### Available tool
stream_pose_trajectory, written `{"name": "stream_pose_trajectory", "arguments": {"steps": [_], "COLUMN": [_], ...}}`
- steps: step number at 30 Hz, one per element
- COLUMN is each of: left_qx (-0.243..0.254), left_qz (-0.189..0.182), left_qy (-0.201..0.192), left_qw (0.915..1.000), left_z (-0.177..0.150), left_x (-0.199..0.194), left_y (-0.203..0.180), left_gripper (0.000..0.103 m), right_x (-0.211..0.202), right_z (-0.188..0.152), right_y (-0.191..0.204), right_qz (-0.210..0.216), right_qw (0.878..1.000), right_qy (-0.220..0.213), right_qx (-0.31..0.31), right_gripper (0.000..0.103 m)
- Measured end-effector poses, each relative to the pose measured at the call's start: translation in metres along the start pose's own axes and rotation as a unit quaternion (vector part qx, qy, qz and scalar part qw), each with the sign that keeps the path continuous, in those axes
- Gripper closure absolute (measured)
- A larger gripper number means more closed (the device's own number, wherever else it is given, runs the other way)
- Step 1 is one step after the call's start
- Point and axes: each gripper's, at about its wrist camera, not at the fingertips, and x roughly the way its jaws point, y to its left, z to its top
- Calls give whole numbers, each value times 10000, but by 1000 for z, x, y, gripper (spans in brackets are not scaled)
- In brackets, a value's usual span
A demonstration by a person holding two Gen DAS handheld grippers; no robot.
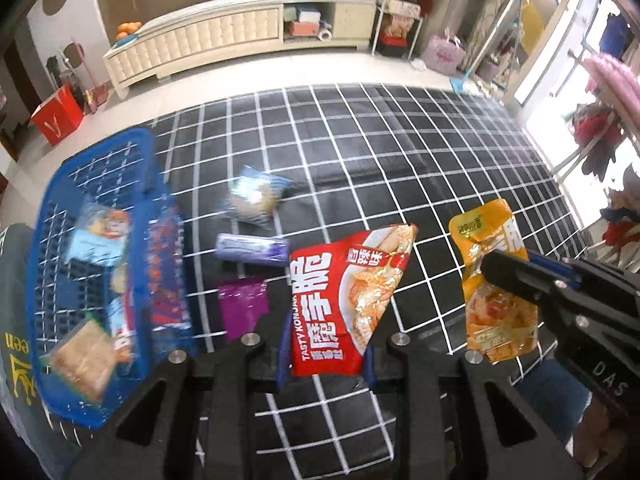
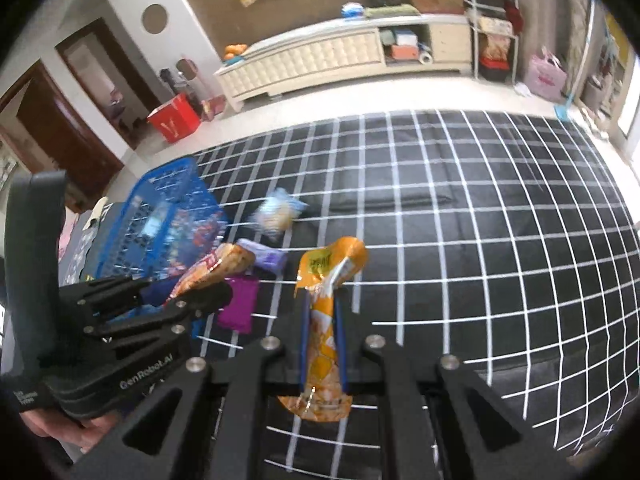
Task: Organize snacks
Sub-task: 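Carry the red-and-white pouch with the left tool while the right tool carries the yellow pouch toward the basket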
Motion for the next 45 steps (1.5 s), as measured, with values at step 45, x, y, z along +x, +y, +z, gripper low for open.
{"name": "stream_pose_trajectory", "arguments": {"steps": [45], "left_qx": [-449], "left_qz": [672], "left_qy": [259], "left_qw": [9964], "left_z": [-27], "left_x": [-3], "left_y": [205], "left_gripper": [76], "right_x": [91], "right_z": [25], "right_y": [185], "right_qz": [554], "right_qw": [9918], "right_qy": [579], "right_qx": [-996], "right_gripper": [88]}}
